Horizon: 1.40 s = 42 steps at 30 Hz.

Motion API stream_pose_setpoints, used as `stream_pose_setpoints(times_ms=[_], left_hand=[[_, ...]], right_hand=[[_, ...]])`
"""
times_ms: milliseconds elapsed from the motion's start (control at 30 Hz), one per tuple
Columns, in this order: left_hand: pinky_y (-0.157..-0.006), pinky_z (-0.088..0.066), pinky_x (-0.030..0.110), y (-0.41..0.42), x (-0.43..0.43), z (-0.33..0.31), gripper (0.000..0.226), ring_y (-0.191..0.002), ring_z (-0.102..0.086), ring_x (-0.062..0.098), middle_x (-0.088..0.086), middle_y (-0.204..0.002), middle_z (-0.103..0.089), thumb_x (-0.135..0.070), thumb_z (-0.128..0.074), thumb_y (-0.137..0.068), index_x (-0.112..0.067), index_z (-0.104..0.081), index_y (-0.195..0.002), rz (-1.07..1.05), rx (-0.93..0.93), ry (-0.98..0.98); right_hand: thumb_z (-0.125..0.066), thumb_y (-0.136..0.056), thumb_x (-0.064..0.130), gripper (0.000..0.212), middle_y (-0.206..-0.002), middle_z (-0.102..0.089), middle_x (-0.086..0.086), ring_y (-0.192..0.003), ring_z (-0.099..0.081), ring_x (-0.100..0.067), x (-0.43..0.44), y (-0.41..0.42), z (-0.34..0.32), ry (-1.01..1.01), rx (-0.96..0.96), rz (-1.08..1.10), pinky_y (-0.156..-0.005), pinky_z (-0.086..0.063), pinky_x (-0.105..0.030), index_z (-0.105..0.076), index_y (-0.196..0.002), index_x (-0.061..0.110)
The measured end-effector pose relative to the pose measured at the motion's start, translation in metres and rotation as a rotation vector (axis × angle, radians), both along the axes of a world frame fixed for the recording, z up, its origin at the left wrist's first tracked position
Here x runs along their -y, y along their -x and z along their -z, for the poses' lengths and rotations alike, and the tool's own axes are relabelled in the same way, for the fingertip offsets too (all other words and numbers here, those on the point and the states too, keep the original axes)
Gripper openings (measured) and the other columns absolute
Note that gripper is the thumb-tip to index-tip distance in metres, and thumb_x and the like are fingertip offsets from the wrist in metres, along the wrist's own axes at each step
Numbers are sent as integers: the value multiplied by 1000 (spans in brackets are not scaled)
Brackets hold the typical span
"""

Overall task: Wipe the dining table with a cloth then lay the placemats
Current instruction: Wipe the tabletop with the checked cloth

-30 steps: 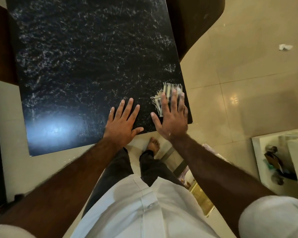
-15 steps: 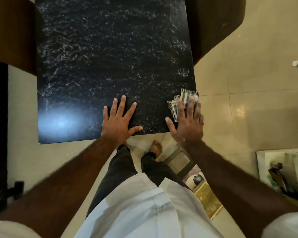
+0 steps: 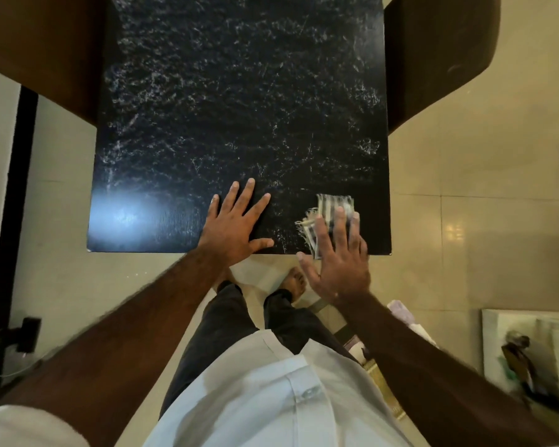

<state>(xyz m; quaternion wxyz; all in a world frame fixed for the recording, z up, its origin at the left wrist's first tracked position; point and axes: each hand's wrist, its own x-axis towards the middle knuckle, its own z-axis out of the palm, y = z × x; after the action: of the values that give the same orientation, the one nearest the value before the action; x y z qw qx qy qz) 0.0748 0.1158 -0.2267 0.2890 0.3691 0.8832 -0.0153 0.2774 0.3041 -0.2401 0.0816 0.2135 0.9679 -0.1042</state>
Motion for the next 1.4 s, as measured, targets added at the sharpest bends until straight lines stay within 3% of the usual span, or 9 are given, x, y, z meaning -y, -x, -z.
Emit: stream_pose_setpoints(times_ms=[233, 400, 600, 867, 1033, 1233, 1400], left_hand=[[-137, 0, 68, 22, 34, -8, 115, -170, 23, 34, 0, -182, 31, -81, -62, -96, -43, 11, -175, -71, -10, 7], [-135, 0, 72, 19, 42, -8, 112, -170, 24, 35, 0, -181, 34, -85, -53, -96, -43, 13, -176, -68, -3, 34], [-134, 0, 74, 31, 58, -11, 112, -170, 25, 36, 2, -181, 34, -87, -51, -95, -43, 13, -175, -65, -14, 47], [-131, -5, 80, 49, 86, -6, 114, -170, 22, 37, -2, -182, 32, -92, -49, -91, -46, 14, -174, -82, -20, 37], [-131, -3, 79, 49, 87, -6, 113, -170, 24, 37, -2, -182, 33, -94, -46, -91, -47, 15, -174, -73, -18, 38], [-132, -4, 78, 66, 100, -10, 115, -170, 24, 36, -2, -181, 34, -91, -52, -92, -46, 14, -174, -14, 0, 47], [-131, -5, 79, 88, 120, -8, 117, -170, 22, 37, -2, -182, 33, -93, -55, -88, -51, 14, -173, -9, -4, 31]], right_hand=[[-34, -105, 85, 99, -186, -8, -22, -171, -7, -50, -15, 40, 3, -63, -23, 210, -126, -36, -69, -15, -180, 25], [-34, -105, 84, 97, -188, -3, -17, -172, -4, -47, 44, 76, 8, -30, -64, 78, -129, -31, -64, -13, -181, 29], [-41, -105, 80, 92, -189, 0, -11, -174, 0, -42, 71, 35, 13, 4, -61, -27, -129, -33, -64, -18, -180, 31], [-33, -107, 82, 97, -186, -6, -24, -171, -5, -51, 51, 62, -1, -26, 16, 326, -128, -32, -68, -16, -180, 21], [-36, -105, 84, 98, -188, 1, -17, -172, -1, -47, 97, 97, 7, -3, -11, 174, -130, -28, -65, -11, -181, 27], [-38, -105, 80, 93, -189, 1, -11, -174, 1, -42, 124, 60, 12, 7, -46, 63, -128, -35, -66, -15, -180, 31], [-36, -106, 82, 95, -187, -4, -17, -172, -5, -47, 100, 66, 8, -46, -18, 276, -125, -38, -68, -17, -180, 27]])
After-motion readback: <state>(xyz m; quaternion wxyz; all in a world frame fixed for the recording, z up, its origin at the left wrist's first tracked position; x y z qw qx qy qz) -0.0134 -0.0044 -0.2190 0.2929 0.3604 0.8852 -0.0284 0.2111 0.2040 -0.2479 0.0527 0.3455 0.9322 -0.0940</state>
